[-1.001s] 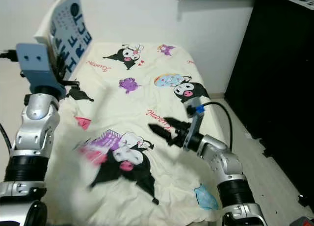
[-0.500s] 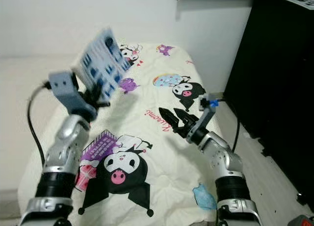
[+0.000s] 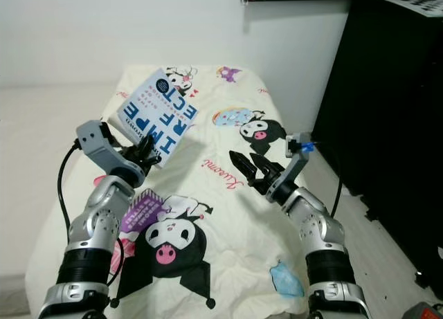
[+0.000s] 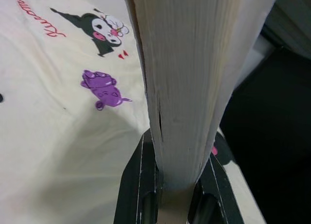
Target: Clean up the room
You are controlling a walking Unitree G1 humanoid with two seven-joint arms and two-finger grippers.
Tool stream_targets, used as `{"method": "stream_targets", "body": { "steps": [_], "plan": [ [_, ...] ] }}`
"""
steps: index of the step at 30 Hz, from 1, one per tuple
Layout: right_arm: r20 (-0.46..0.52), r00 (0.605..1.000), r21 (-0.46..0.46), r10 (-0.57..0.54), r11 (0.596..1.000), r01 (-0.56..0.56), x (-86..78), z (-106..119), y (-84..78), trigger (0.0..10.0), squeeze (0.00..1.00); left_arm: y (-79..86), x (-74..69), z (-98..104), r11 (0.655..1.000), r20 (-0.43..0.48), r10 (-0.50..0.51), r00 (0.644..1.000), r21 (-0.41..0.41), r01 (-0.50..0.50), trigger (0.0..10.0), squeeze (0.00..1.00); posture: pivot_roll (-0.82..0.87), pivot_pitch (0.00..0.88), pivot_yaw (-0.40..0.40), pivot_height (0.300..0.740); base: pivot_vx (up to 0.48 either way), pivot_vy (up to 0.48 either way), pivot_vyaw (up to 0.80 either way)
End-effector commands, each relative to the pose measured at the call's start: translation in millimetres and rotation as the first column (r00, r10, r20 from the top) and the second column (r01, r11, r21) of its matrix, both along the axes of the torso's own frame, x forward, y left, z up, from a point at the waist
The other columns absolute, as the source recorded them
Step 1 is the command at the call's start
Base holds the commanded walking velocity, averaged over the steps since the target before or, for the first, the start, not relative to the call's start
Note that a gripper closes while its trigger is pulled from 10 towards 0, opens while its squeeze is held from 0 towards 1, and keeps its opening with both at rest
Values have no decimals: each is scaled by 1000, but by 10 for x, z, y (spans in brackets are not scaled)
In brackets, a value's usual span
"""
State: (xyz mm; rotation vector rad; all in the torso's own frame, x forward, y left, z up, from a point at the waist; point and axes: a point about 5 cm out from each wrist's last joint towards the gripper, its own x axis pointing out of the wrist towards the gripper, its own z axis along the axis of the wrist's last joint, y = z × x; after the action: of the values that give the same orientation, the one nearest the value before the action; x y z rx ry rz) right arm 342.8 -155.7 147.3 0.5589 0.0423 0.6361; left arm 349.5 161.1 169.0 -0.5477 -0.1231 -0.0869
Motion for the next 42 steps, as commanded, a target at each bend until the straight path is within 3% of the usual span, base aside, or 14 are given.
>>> {"method": "stream_targets", "body": {
  "steps": [1,8,11,17,22,26,27,28,30,32,33,34,39,42],
  "plan": [
    [0,1000,15,-4,1000,4,18,9,22,10000,0,-5,-3,30,1000,29,-1,1000,-22,1,10000,0,-34,0,-37,551,0,0,0],
    [17,1000,65,-18,998,17,26,55,-19,10000,0,-25,-27,27,995,60,-64,996,-75,69,10000,0,-36,0,-35,566,0,0,0],
    [77,997,147,-13,989,2,6,207,-161,10000,0,48,-100,142,964,175,-257,950,-21,265,10000,0,-36,0,-37,581,0,0,0],
    [110,994,146,-19,989,3,-8,278,-294,10000,0,197,-112,234,949,198,-313,929,35,312,10000,0,-35,0,-37,601,0,0,0],
    [130,991,130,-16,992,-1,-31,303,-354,10000,0,179,-135,246,925,182,-379,907,99,367,10000,0,-35,0,-37,616,0,0,0],
    [167,986,102,22,994,-39,-100,347,-423,10000,0,124,-212,267,874,183,-480,858,178,451,10000,0,-37,0,-38,626,0,0,0],
    [186,982,85,43,995,-59,-148,381,-482,10000,0,113,-264,283,838,185,-539,822,219,500,10000,0,-37,0,-38,631,0,0,0],
    [186,982,85,43,995,-59,-148,381,-482,10000,0,113,-264,283,838,185,-539,822,219,500,10000,0,-37,0,-38,631,0,0,0],
    [225,971,50,80,994,-94,-271,472,-654,10000,0,144,-387,326,744,161,-656,738,303,596,10000,0,-45,0,-37,641,0,0,0],
    [225,971,50,80,994,-94,-271,472,-654,10000,0,144,-387,326,744,161,-656,738,303,596,10000,0,-45,0,-37,641,0,0,0],
    [234,968,37,90,994,-102,-310,500,-707,10000,0,160,-426,338,711,145,-689,710,325,624,10000,0,-45,0,-36,646,0,0,0],
    [234,968,37,90,994,-102,-310,500,-707,10000,0,160,-426,338,711,145,-689,710,325,624,10000,0,-45,0,-36,646,0,0,0],
    [239,970,20,40,999,-46,-370,525,-907,10000,0,173,-517,397,634,105,-758,644,353,688,10000,0,-41,0,-31,666,-480,0,0],
    [237,971,18,43,999,-49,-380,517,-905,10000,0,169,-528,390,626,99,-764,637,355,695,10000,0,-41,0,-31,671,-480,0,0]
  ]
}}
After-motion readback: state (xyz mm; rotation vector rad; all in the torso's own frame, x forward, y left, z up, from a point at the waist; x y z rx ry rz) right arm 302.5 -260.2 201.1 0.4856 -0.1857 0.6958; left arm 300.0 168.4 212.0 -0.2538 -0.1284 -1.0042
